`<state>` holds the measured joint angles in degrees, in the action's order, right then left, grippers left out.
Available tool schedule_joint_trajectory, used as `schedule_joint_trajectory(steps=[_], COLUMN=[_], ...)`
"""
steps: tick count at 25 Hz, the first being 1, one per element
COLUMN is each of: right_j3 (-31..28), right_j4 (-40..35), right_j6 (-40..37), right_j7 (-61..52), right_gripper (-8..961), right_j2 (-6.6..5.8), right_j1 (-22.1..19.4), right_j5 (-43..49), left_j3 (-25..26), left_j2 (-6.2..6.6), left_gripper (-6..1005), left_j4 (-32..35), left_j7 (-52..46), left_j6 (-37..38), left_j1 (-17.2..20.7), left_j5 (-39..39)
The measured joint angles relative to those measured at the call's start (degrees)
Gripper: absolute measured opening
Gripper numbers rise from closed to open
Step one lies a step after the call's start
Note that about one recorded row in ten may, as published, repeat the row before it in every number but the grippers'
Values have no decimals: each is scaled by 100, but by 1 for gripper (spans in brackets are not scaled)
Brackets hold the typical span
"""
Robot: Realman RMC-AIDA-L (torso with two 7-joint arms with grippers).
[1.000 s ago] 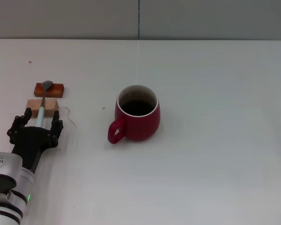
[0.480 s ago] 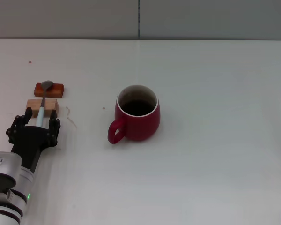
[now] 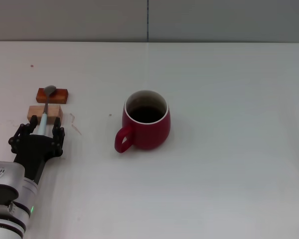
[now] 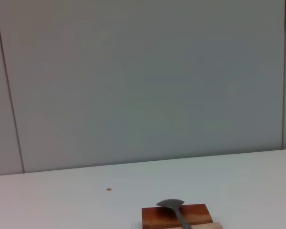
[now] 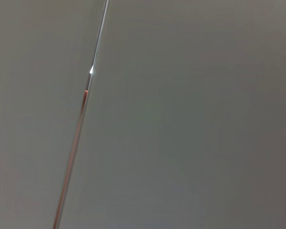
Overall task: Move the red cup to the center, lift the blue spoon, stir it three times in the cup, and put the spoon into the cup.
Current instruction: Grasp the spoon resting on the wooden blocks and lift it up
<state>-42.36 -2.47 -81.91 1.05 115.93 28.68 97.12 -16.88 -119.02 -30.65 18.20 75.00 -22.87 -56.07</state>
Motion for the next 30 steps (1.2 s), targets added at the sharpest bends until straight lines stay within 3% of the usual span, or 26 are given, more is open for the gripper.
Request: schedule_joint_trajectory(steps=[30], right_j3=[8], right_j4=[19], right_j6=[53], right_j7=[20], right_gripper=[627], right_j2=[0], right_j1=[44], right_j5=[-1], left_j3=[70], left_j2=[11], left_gripper=[391], left_j4=[15], left_j7=[1], left_j6=[-22], left_j1=[-37], left_j5=[0])
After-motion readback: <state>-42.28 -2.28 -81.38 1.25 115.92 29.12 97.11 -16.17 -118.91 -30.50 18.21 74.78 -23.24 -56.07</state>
